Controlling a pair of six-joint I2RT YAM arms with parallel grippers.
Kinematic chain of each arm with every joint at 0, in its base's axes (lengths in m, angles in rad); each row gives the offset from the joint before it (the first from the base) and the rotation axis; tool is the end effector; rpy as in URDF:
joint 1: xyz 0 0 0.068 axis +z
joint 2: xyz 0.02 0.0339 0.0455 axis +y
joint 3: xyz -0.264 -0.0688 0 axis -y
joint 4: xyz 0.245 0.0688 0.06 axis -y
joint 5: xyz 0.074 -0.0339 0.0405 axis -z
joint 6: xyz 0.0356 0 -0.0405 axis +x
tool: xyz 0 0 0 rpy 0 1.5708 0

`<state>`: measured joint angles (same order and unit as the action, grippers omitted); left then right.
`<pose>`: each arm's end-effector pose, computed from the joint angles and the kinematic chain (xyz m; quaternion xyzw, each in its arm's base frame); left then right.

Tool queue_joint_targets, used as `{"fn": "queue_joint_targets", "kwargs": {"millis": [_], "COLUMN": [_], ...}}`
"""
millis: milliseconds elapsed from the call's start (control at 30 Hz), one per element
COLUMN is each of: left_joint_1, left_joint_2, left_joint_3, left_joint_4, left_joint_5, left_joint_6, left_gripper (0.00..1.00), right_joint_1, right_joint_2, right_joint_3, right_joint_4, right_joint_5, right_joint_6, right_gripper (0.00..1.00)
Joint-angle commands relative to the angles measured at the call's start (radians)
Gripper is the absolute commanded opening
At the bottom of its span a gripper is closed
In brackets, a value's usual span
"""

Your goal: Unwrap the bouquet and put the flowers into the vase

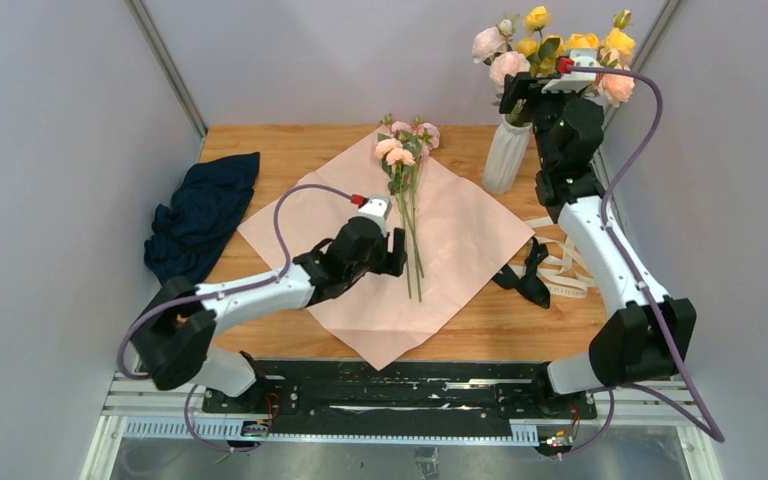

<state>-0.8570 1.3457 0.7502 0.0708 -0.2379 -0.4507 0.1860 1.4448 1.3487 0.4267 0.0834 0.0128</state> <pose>0.1972 -0.2149 0.2287 0.1155 0.8545 -0.2201 0.4562 0.3347 0.0600 0.4472 -0.0164 0.5814 0.0566 0.8115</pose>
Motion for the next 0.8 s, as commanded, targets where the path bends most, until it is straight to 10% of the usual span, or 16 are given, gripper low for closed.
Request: {"fn": "queue_joint_targets", "kwargs": {"millis": [0,633,767], "left_joint_1": [0.049,0.091,0.093], "left_joint_2": [0.188,0.685,0.721], "left_joint_3": [0.16,0.508,0.52], "left_joint_4": [-0.02,-0.118,-0.097], "left_joint_5": [-0.036,-0.139,-0.105], "left_joint_6": [-0.038,-0.123,-0.115], "left_gripper": [0.75,0.39,0.0], "right_joint_1": [0.012,0.022,0.023], "right_joint_2": [-0.088,-0.355,-0.384], "right_joint_3": [-0.048,-0.242,-0.269], "right_joint_4": [0.072,0.096,0.095], "right_joint_5": [-0.096,-0.127,-0.144], "right_joint_6": [0.101,0.174,0.192], "right_gripper": [0.82,0.69,0.69]}}
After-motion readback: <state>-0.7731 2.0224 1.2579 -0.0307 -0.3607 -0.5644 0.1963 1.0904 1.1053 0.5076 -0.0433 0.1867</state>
